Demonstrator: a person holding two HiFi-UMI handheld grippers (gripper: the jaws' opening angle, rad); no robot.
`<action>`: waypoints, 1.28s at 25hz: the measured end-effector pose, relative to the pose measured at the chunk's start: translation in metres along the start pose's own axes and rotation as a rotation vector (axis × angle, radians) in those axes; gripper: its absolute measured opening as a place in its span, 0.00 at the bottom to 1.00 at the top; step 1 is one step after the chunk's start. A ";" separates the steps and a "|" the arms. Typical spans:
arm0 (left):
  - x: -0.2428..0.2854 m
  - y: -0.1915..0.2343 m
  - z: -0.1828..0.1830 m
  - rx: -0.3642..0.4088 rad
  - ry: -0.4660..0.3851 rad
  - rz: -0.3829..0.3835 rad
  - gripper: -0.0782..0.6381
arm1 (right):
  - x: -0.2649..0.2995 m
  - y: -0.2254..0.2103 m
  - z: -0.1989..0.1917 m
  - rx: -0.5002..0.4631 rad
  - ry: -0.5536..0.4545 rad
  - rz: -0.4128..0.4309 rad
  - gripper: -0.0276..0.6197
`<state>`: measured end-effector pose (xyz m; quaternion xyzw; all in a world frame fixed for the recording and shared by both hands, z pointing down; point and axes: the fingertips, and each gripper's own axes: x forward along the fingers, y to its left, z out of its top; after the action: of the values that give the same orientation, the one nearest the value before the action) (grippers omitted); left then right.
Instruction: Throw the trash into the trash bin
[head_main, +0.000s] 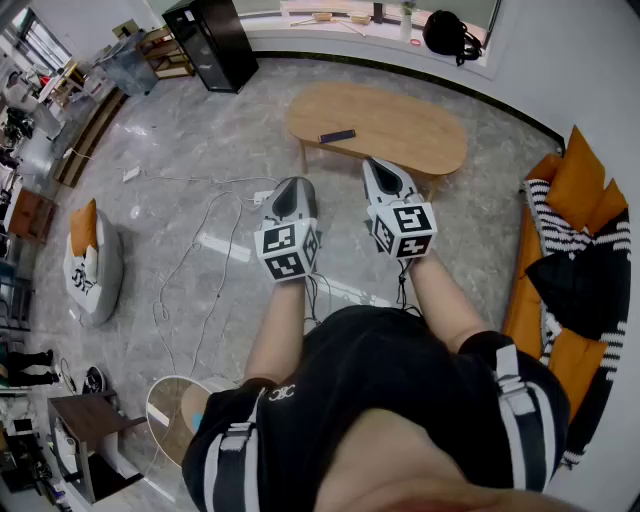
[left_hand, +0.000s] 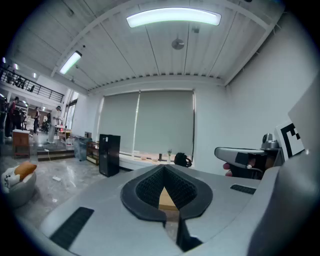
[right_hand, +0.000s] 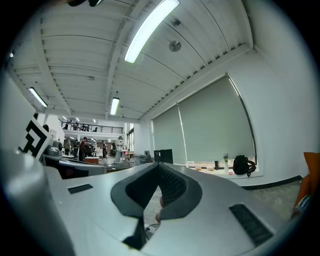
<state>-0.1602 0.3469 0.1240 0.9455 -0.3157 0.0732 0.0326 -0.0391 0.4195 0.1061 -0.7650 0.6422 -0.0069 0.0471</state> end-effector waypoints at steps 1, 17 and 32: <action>0.001 -0.003 -0.001 0.001 0.001 -0.001 0.13 | -0.002 -0.002 -0.001 0.001 0.000 0.002 0.06; 0.022 -0.064 -0.005 0.009 -0.002 -0.009 0.13 | -0.021 -0.046 -0.010 0.005 0.013 0.044 0.06; 0.084 -0.061 -0.020 -0.002 0.013 -0.043 0.13 | 0.016 -0.085 -0.037 0.010 0.036 0.019 0.06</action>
<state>-0.0595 0.3480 0.1561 0.9516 -0.2950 0.0783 0.0369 0.0446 0.4162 0.1490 -0.7586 0.6500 -0.0232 0.0395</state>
